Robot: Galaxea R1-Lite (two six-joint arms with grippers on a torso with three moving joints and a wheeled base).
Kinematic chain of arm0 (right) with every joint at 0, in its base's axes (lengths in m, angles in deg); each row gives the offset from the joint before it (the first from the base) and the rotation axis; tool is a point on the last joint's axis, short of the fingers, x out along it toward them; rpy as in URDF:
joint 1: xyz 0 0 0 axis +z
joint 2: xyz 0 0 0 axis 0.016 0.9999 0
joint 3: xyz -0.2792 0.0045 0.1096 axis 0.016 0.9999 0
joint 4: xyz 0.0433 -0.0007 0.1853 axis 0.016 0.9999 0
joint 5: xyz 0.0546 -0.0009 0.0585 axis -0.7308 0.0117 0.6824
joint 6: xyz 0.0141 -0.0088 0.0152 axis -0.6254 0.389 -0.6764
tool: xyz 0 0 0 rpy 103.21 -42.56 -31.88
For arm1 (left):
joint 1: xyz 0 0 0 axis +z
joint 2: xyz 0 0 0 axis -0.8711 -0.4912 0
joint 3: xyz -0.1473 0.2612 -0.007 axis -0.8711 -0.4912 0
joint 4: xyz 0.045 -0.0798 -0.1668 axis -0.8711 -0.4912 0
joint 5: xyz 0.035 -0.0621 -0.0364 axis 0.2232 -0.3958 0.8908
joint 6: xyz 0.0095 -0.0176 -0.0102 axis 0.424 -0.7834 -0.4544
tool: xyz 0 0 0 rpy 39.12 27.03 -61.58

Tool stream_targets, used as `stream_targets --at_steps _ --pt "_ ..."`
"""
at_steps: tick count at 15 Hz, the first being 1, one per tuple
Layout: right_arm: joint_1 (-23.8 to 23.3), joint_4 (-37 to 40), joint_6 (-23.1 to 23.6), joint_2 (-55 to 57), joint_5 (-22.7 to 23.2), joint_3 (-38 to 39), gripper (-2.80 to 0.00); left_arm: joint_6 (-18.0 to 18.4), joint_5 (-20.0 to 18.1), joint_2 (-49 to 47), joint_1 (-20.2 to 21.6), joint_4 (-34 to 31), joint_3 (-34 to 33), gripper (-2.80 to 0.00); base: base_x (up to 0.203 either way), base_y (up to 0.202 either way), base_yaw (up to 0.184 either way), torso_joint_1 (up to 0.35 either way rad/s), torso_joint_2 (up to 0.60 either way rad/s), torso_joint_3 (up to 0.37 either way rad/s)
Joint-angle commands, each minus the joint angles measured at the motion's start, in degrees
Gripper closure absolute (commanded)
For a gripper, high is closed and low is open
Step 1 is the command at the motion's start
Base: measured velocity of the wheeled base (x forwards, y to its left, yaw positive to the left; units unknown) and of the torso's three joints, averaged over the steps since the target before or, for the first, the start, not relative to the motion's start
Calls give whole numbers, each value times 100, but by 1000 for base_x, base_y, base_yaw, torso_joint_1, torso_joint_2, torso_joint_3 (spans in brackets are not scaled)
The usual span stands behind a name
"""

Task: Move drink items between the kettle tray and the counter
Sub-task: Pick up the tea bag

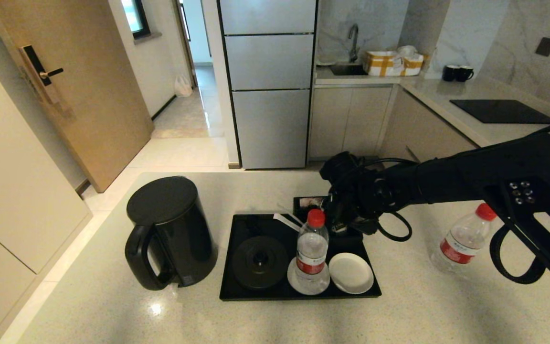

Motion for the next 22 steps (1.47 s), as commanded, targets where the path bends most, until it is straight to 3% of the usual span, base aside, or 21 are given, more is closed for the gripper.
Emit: stream_targets --at_steps 1,5,22 --pt "-1 26 -10 92 -12 -112 -280 -4 1 2 4 5 0 0 0 0 0 0 0 0" --pt "-1 430 -54 391 -20 -613 -280 -4 1 2 13 5 0 0 0 0 0 0 0 0" --pt "-31 399 -235 524 -56 -632 -280 -4 1 2 11 5 0 0 0 0 0 0 0 0"
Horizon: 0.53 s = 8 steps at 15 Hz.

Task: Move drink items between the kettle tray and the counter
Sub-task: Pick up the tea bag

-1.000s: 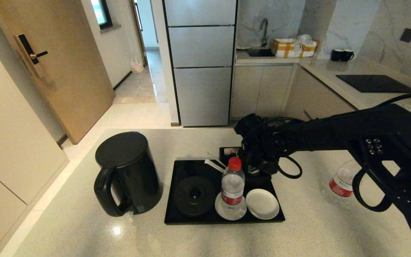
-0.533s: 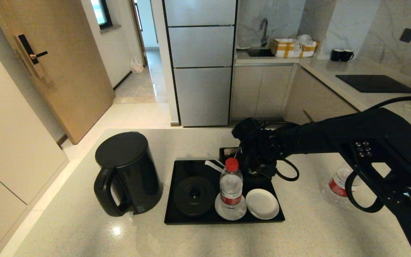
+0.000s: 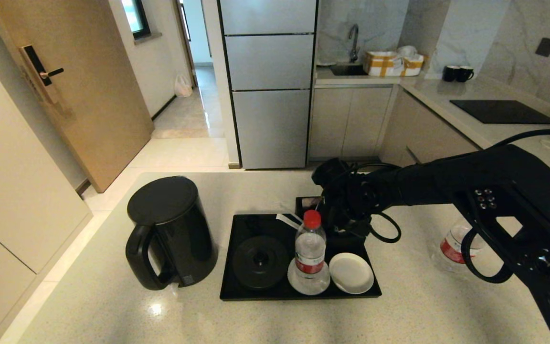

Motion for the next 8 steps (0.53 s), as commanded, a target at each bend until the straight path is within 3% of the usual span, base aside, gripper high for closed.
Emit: stream_targets --at_steps 1,8 --pt "8 0 -41 -51 -14 34 -280 -4 0 2 0 5 0 0 0 0 0 0 0 0" --pt "0 -269 -82 -212 -50 164 -280 -4 0 2 0 -4 0 0 0 0 0 0 0 0"
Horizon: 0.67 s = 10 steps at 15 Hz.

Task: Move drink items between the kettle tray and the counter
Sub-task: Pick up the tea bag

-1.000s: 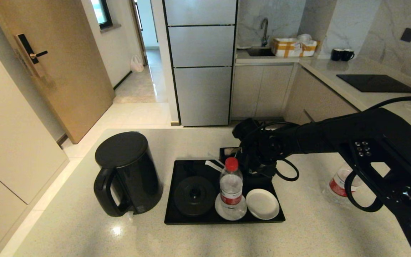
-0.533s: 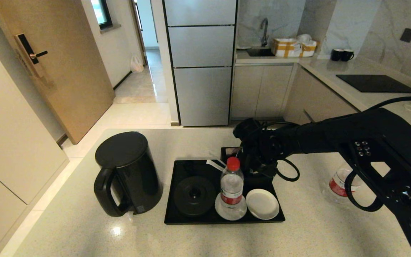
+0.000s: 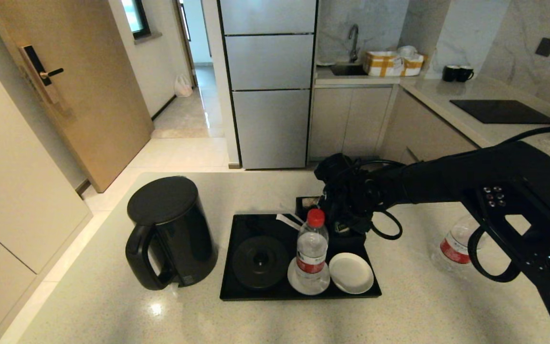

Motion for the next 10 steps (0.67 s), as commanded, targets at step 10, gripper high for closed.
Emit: stream_targets --at_steps 10 --pt "-47 -426 -37 -77 -10 237 -280 -4 1 2 -3 11 0 0 0 0 0 0 0 0"
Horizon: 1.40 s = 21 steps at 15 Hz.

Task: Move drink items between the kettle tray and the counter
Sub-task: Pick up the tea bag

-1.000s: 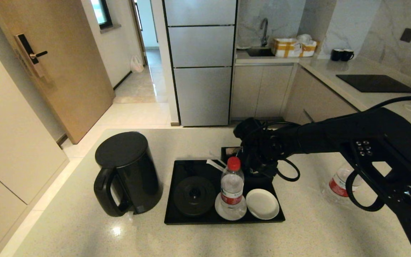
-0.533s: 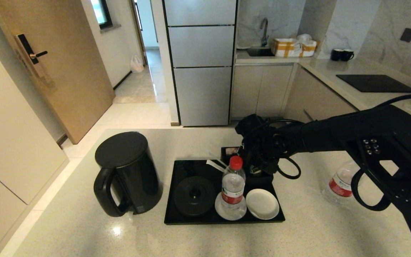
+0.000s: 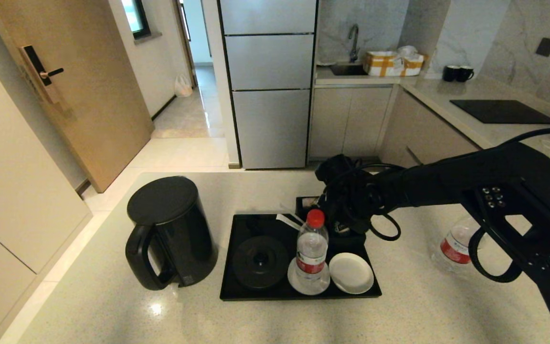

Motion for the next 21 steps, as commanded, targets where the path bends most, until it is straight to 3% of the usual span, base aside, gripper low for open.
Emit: stream_targets --at_steps 1,12,16,21 --pt "-54 24 -38 -104 -19 1 -280 -4 -2 2 3 6 0 0 0 0 0 0 0 0" --pt "-99 -8 -224 -503 -215 692 -280 -4 -2 2 3 6 0 0 0 0 0 0 0 0" --pt "-67 -555 -160 -570 -195 992 -280 -4 -2 2 2 6 0 0 0 0 0 0 0 0" --pt "90 -562 -178 -724 -220 1259 -280 -4 -2 2 2 6 0 0 0 0 0 0 0 0"
